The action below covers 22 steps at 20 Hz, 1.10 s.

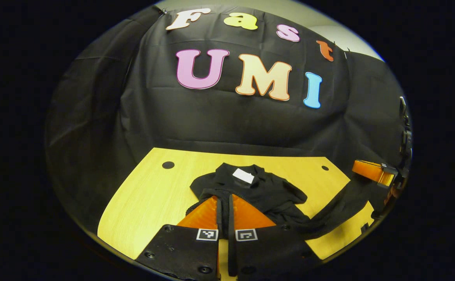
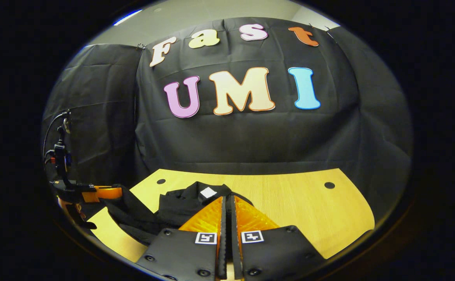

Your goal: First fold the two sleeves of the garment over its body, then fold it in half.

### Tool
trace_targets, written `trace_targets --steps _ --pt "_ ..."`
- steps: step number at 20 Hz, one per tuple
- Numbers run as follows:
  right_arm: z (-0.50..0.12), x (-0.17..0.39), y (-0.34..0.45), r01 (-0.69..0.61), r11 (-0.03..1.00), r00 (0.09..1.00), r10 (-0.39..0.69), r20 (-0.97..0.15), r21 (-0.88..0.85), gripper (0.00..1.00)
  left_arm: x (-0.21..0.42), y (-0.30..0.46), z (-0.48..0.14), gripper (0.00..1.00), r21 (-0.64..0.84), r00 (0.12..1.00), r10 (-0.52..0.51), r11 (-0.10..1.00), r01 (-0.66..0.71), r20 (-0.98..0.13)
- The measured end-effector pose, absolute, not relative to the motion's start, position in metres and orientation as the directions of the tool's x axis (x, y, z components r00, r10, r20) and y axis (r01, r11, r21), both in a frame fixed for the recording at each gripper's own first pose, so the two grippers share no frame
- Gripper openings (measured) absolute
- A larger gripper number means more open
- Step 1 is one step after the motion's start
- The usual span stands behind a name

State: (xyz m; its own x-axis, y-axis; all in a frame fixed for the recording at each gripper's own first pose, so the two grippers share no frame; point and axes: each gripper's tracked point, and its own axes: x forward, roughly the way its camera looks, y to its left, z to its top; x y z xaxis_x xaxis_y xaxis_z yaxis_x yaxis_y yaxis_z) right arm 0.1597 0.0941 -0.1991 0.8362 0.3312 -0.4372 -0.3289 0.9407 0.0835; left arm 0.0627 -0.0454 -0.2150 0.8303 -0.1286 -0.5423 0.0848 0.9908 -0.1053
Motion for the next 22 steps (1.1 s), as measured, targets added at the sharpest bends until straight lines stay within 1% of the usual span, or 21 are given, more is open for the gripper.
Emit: trace_targets --steps 1,2,3,6,10,15,17,20,22 --pt "-0.199 0.171 0.096 -0.332 0.940 0.837 0.333 -0.435 0.081 0.09 0.075 -0.046 -0.216 0.02 -0.108 0.833 -0.127 0.991 0.081 -0.538" --pt "-0.197 0.188 0.097 -0.313 0.947 0.847 0.313 -0.429 0.073 0.09 0.087 -0.047 -0.218 0.02 -0.110 0.836 -0.124 0.991 0.076 -0.535" --pt "-0.193 0.202 0.097 -0.311 0.947 0.853 0.317 -0.415 0.084 0.02 0.099 -0.047 -0.219 0.02 -0.109 0.840 -0.119 0.991 0.072 -0.530" --pt "-0.192 0.244 0.106 -0.311 0.946 0.860 0.322 -0.395 0.095 0.02 0.134 -0.042 -0.227 0.02 -0.100 0.848 -0.099 0.993 0.054 -0.521" --pt "-0.210 0.288 0.118 -0.324 0.943 0.852 0.326 -0.408 0.078 0.02 0.172 -0.034 -0.248 0.02 -0.122 0.845 -0.070 0.993 0.006 -0.530" --pt "-0.250 0.340 0.131 -0.328 0.942 0.828 0.323 -0.458 0.071 0.02 0.211 -0.021 -0.277 0.01 -0.078 0.844 -0.022 0.997 -0.024 -0.536" --pt "-0.267 0.349 0.131 -0.313 0.947 0.822 0.310 -0.477 0.076 0.02 0.222 -0.019 -0.289 0.02 -0.066 0.843 -0.009 0.997 -0.031 -0.537" --pt "-0.295 0.367 0.127 -0.293 0.954 0.814 0.284 -0.507 0.063 0.02 0.233 -0.021 -0.310 0.01 -0.045 0.833 -0.002 0.999 -0.028 -0.553" --pt "-0.314 0.377 0.119 -0.273 0.962 0.806 0.245 -0.539 0.029 0.02 0.238 -0.023 -0.319 0.02 -0.042 0.831 -0.001 0.999 -0.027 -0.556"
